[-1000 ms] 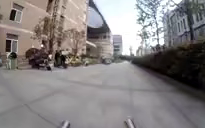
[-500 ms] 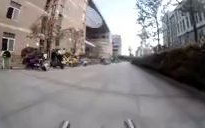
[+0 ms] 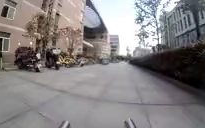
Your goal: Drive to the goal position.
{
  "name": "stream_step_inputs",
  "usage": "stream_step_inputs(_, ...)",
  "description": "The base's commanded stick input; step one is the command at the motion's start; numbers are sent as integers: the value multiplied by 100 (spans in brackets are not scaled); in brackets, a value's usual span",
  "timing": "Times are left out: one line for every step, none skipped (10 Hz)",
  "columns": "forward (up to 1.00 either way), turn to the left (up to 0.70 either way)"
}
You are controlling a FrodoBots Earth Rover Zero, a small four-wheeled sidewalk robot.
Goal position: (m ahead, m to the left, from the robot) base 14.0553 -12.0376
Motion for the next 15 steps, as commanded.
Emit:
stream_step_inputs(70,-14)
stream_step_inputs(70,-14)
stream_step_inputs(70,-14)
stream_step_inputs(70,-14)
stream_step_inputs(70,-14)
stream_step_inputs(70,-14)
stream_step_inputs(70,-14)
stream_step_inputs(70,-14)
stream_step_inputs(70,-14)
stream_step_inputs(70,-14)
stream_step_inputs(70,-14)
stream_step_inputs(70,-14)
stream_step_inputs(70,-14)
stream_step_inputs(70,-14)
stream_step_inputs(70,-14)
